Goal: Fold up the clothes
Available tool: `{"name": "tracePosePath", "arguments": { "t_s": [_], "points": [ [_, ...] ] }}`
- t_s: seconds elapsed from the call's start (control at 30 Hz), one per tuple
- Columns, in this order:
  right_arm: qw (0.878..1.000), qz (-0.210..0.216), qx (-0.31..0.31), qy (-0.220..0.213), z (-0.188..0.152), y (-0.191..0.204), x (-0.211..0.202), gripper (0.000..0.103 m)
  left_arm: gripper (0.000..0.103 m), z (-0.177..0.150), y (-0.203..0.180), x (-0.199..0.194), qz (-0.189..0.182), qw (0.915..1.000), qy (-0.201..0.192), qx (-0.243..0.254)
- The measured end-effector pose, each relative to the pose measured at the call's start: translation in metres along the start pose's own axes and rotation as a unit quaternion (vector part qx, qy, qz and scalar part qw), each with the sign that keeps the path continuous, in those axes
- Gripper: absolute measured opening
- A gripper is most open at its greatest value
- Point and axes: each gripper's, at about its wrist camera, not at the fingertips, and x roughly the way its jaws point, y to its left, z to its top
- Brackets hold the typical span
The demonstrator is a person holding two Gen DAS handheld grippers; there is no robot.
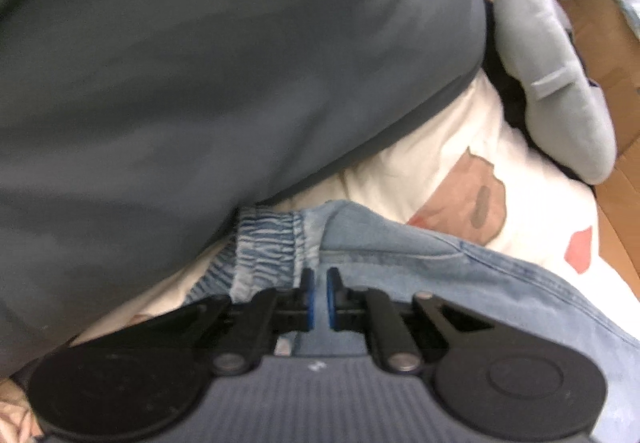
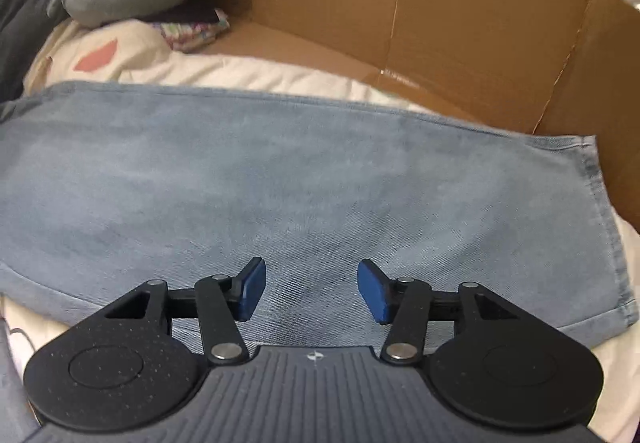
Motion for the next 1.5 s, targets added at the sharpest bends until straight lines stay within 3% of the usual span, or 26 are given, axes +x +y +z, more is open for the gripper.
{"name": "tracePosePath", "arguments": {
  "t_s": [0.17, 0.23, 0.4, 0.7, 0.93, 1.07, 1.13, 1.2, 1.5],
  "points": [
    [1.000, -0.008, 0.002, -0.005, 0.001, -0.006, -0.017, 0.058, 0.022, -0.025, 0.009, -0.025, -0.003, 0.9999, 0.013, -0.004],
    [1.000, -0.009, 0.009, -0.009, 0.002, -0.011, -0.026, 0.058, 0.036, -0.032, 0.021, -0.038, -0.007, 0.9998, 0.020, -0.005],
    [0.999, -0.026, 0.022, -0.009, 0.006, -0.019, -0.047, 0.058, 0.051, -0.049, 0.025, -0.058, -0.013, 0.9996, 0.027, -0.001],
    [0.998, -0.029, 0.041, -0.036, 0.021, -0.031, -0.102, 0.058, 0.058, -0.085, 0.041, -0.109, -0.003, 0.9991, 0.039, -0.018],
    [0.994, -0.024, 0.089, -0.051, 0.042, -0.074, -0.170, 0.058, 0.060, -0.111, 0.044, -0.161, -0.005, 0.9985, 0.051, -0.022],
    [0.992, -0.013, 0.114, -0.058, 0.047, -0.105, -0.211, 0.058, 0.061, -0.116, 0.044, -0.193, -0.007, 0.9985, 0.048, -0.024],
    [0.991, -0.012, 0.116, -0.063, 0.049, -0.118, -0.231, 0.058, 0.068, -0.116, 0.043, -0.210, -0.008, 0.9988, 0.043, -0.021],
    [0.991, -0.011, 0.117, -0.068, 0.051, -0.130, -0.251, 0.059, 0.069, -0.114, 0.042, -0.228, -0.004, 0.9988, 0.045, -0.016],
    [0.993, -0.007, 0.093, -0.070, 0.053, -0.169, -0.334, 0.060, 0.081, -0.109, 0.051, -0.313, -0.016, 0.9988, 0.025, -0.038]
  ]
}}
